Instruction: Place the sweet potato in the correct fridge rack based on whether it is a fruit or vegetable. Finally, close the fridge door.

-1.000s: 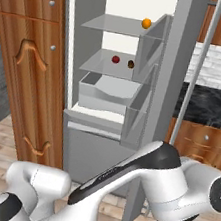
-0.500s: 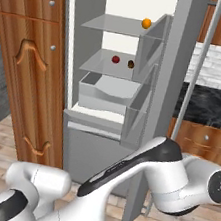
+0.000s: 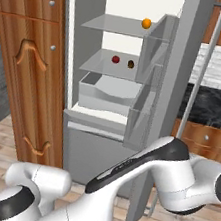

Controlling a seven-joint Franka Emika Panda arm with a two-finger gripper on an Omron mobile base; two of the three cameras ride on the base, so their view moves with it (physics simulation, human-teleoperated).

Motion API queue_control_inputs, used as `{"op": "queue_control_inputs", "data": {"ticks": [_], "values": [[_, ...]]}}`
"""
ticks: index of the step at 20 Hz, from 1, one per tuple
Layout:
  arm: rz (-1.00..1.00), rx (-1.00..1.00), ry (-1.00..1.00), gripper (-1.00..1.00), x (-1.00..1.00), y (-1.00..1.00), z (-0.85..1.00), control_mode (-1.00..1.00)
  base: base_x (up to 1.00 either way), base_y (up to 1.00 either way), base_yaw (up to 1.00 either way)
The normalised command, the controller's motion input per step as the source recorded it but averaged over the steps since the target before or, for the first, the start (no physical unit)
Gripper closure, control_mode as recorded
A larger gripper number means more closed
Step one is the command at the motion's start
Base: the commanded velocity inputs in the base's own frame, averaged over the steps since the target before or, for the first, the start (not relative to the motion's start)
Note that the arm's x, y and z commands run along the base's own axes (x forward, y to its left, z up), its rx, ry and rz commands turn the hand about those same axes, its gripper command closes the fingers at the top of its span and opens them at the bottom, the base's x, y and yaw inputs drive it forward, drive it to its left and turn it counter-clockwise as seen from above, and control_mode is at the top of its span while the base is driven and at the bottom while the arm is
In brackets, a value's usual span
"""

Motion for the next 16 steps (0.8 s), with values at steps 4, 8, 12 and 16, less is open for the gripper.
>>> {"op": "queue_control_inputs", "data": {"ticks": [4, 8, 12, 16], "values": [[0.0, 0.0, 0.0, -1.0, 0.02, -0.1, -0.02, -1.0, 0.0, 0.0, 0.0], [0.0, 0.0, 0.0, -1.0, 0.06, 0.46, -0.14, -1.0, 0.0, 0.0, 0.0], [0.0, 0.0, 0.0, -1.0, 0.29, 0.54, -0.05, -1.0, 0.0, 0.0, 0.0], [0.0, 0.0, 0.0, -1.0, 0.36, 0.95, -0.23, -1.0, 0.0, 0.0, 0.0]]}}
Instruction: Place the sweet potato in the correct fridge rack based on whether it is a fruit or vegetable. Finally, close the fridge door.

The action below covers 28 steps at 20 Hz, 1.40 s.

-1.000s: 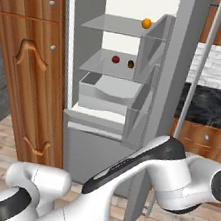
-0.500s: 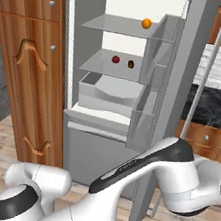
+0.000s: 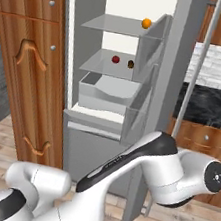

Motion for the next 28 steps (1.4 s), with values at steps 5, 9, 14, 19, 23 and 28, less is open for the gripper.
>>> {"op": "queue_control_inputs", "data": {"ticks": [5, 9, 14, 19, 23, 28], "values": [[0.0, 0.01, -0.02, -1.0, 0.45, 1.0, -0.24, -1.0, 0.0, 0.0, 0.0], [0.0, 0.06, -0.03, -1.0, 0.46, 1.0, -0.21, -1.0, 0.0, 0.0, 0.0], [0.0, 0.1, -0.06, -1.0, 0.4, 1.0, -0.15, -1.0, 0.0, 0.0, 0.0], [0.0, 0.08, -0.08, -1.0, 0.28, 1.0, -0.17, -1.0, 0.0, 0.0, 0.0], [0.0, 0.01, -0.08, -1.0, 0.29, 1.0, -0.05, -1.0, 0.0, 0.0, 0.0], [0.0, 0.0, -0.01, -1.0, 0.38, 0.93, -0.01, -1.0, 0.0, 0.0, 0.0]]}}
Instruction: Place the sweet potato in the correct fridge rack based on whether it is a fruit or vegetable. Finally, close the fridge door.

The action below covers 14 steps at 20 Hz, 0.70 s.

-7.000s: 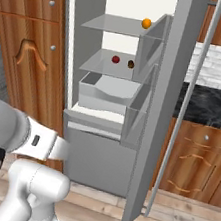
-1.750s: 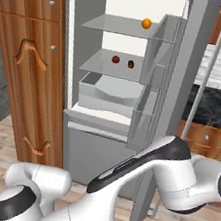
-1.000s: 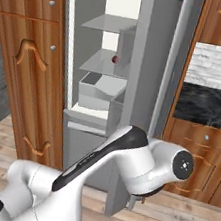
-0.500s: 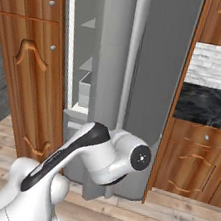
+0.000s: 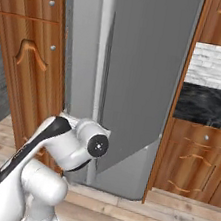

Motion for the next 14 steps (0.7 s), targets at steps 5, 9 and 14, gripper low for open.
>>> {"op": "queue_control_inputs", "data": {"ticks": [5, 9, 14], "values": [[-0.04, 0.0, 0.0, -1.0, 0.53, 0.67, 0.0, -1.0, 0.0, 0.0, 0.0], [-0.12, 0.0, -0.02, -1.0, 0.57, 0.25, 0.0, -1.0, 0.0, 0.0, 0.0], [-0.16, 0.0, -0.06, -1.0, 0.6, 0.02, 0.02, -1.0, 0.0, 0.0, 0.0]]}}
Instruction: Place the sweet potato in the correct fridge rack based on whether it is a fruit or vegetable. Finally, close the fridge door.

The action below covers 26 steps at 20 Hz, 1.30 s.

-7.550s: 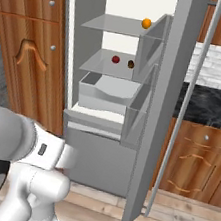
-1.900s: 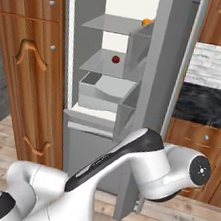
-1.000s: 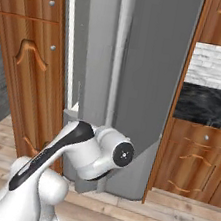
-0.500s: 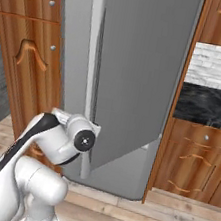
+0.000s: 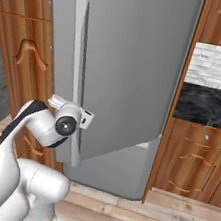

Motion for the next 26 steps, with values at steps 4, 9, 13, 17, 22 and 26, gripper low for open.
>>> {"op": "queue_control_inputs", "data": {"ticks": [4, 9, 13, 17, 22, 26], "values": [[-0.14, 0.0, -0.04, -1.0, 0.58, 0.05, 0.01, -1.0, 0.0, 0.0, 0.0], [-0.14, 0.0, -0.01, -1.0, 0.63, 0.12, 0.05, -1.0, 0.0, 0.0, 0.0], [-0.15, 0.0, 0.0, -1.0, 0.7, 0.05, 0.19, -1.0, 0.0, 0.0, 0.0], [-0.15, 0.0, 0.0, -1.0, 0.74, 0.05, 0.25, -1.0, 0.0, 0.0, 0.0], [-0.16, 0.0, 0.0, -1.0, 0.75, 0.05, 0.52, -1.0, 0.0, 0.0, 0.0], [-0.12, 0.0, 0.0, -1.0, 0.66, 0.0, 0.85, -1.0, 0.0, 0.0, 0.0]]}}
